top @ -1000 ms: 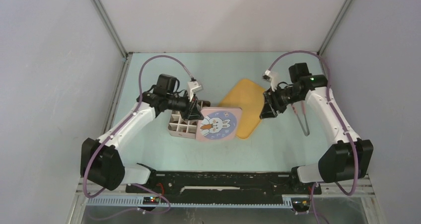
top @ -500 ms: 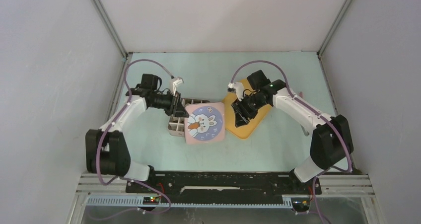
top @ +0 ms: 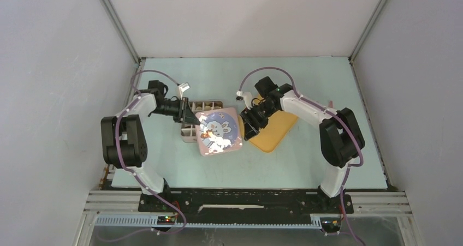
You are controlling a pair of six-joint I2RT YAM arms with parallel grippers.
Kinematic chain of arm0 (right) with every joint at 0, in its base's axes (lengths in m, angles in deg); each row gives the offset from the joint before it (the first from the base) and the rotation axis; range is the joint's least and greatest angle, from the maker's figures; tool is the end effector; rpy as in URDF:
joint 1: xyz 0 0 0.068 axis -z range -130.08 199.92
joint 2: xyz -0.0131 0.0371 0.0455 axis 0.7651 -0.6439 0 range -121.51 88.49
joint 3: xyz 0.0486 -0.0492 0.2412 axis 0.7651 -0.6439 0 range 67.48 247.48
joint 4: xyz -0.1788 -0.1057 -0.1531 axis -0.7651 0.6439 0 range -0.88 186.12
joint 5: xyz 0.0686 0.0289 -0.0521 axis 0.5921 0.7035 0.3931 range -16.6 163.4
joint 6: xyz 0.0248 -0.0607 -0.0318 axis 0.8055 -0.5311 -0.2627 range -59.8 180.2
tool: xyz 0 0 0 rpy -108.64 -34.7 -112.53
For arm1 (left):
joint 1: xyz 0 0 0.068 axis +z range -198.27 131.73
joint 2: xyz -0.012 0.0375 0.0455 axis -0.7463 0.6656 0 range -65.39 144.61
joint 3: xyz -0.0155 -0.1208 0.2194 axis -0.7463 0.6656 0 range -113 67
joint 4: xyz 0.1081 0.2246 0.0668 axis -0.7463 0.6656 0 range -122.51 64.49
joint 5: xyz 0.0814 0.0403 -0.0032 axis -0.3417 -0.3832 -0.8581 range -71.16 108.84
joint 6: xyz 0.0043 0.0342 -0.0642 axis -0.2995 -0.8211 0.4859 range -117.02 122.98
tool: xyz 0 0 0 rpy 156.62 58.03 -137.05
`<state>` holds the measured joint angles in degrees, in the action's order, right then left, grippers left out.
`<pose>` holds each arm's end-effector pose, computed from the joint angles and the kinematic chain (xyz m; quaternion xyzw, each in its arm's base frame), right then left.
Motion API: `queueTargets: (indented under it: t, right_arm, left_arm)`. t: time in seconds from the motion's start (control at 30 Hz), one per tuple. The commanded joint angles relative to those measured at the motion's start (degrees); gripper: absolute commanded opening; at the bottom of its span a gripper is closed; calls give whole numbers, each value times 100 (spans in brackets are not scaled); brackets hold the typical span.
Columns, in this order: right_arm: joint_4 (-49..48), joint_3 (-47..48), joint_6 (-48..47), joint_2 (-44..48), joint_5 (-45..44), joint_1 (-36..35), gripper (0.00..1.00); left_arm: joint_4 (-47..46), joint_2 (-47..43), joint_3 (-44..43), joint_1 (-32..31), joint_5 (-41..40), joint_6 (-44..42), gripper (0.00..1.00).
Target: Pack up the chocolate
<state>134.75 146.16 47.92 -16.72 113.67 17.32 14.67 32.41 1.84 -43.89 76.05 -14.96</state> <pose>0.2846 0.2283 0.1778 -0.4033 0.8369 0.3605 0.0833 0.3103 -0.0273 0.1679 0.1454 0.8633 -0.4528 0.1687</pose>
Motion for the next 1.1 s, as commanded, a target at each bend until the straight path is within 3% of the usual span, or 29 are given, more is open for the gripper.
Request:
queueTargets:
  t: [0.0,0.3,0.4,0.6,0.63,0.7,0.77,0.83,0.93,1.07]
  right_arm:
    - [125,415,-2,19,312,-9,64]
    - [266,451,-196,56,358,-10,67]
    - [327,635,-251,125,-108,-13,67]
    - [-1802,-13,273,1380,-1065,227,70]
    - [-2073,-46,396,1443,-1118,293,72]
    - [-2486,-35,956,1324,-1075,437,96]
    - [-2373,196,1647,877,-184,725,100]
    - [-2119,475,1818,288,938,903,100]
    - [-1614,796,1293,-200,967,736,92]
    - [-1628,1162,1457,-737,917,555,73]
  left_arm:
    - [-240,100,-376,123,-28,134,10]
    - [167,16,-449,280,741,314,8]
    - [6,-141,-336,352,746,516,8]
    - [59,-86,-536,578,392,585,8]
    - [73,-39,-601,619,348,629,8]
    - [149,79,-818,689,263,653,8]
    - [264,233,-1028,756,197,605,8]
    - [339,382,-1198,818,141,593,8]
    - [252,528,-1269,869,14,686,9]
    - [105,649,-1288,880,-231,754,10]
